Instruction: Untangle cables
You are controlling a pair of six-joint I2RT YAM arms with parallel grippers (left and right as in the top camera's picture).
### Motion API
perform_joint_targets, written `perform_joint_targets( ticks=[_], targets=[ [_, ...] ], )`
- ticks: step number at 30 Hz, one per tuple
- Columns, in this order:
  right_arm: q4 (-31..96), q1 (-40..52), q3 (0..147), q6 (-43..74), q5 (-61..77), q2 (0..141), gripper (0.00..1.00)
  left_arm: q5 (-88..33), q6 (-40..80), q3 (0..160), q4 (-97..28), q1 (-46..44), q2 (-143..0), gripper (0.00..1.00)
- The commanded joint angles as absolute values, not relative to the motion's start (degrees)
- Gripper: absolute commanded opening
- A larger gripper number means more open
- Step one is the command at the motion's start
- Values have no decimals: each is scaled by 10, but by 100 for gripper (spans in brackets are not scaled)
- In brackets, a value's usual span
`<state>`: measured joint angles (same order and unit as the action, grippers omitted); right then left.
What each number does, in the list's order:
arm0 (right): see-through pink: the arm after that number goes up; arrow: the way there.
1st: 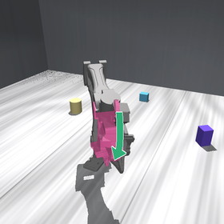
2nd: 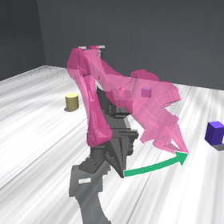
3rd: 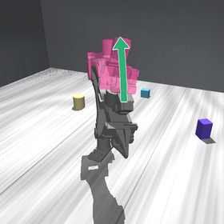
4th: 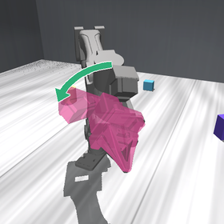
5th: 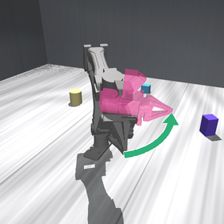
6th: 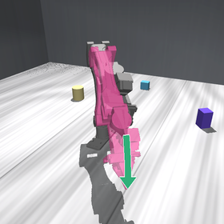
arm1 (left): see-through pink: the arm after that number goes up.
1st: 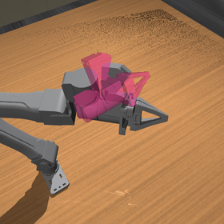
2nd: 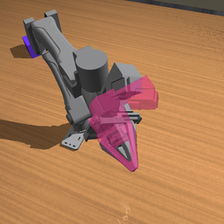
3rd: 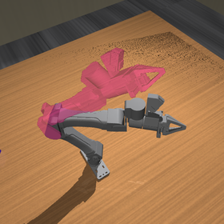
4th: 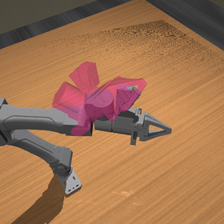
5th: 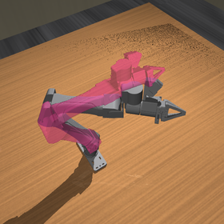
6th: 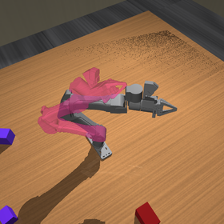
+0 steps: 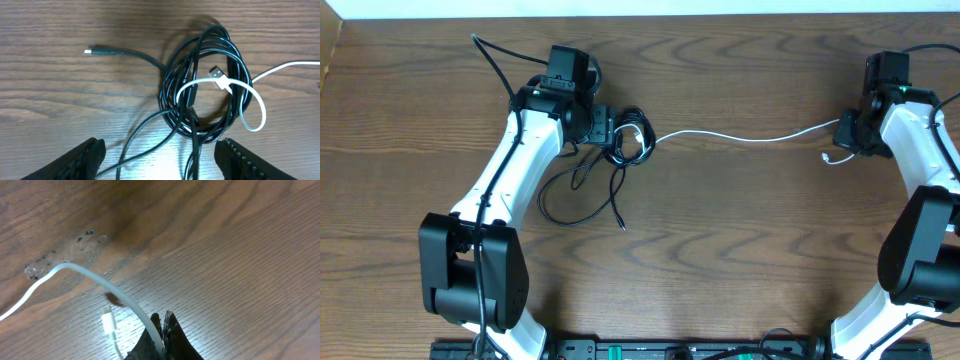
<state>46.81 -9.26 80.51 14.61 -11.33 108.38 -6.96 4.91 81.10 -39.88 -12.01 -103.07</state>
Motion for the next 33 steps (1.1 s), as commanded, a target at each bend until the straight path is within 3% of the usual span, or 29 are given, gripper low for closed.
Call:
perform_joint_targets(
  ticks=[1,11,12,13,17,22,29,33],
  targets=[
    [465,-91,805,144,-87,1082,1,-86,51,808,-401,-120,-1026,75],
    [430,-81,805,89,52,1083,1,-97,78,807,-389,-120,-1065,75],
    [428,-81,805,89,51,1083,14,-106,78,807,-385,-120,-1072,75],
    [427,-81,805,89,51,1083,35,-118,78,807,-380,-120,-1080,75],
    [431,-80,805,83,75,1083,69,-137,78,807,-352,-120,-1103,75],
    [427,-72,805,-5,223,1083,83,-137,78,807,-325,-119,-1109,74],
    [388,-55,805,-9,229,1083,93,-137,78,808,-290,-118,-1108,51],
    [346,-54,805,-3,228,1083,99,-134,78,807,-288,-119,-1109,50]
  ],
)
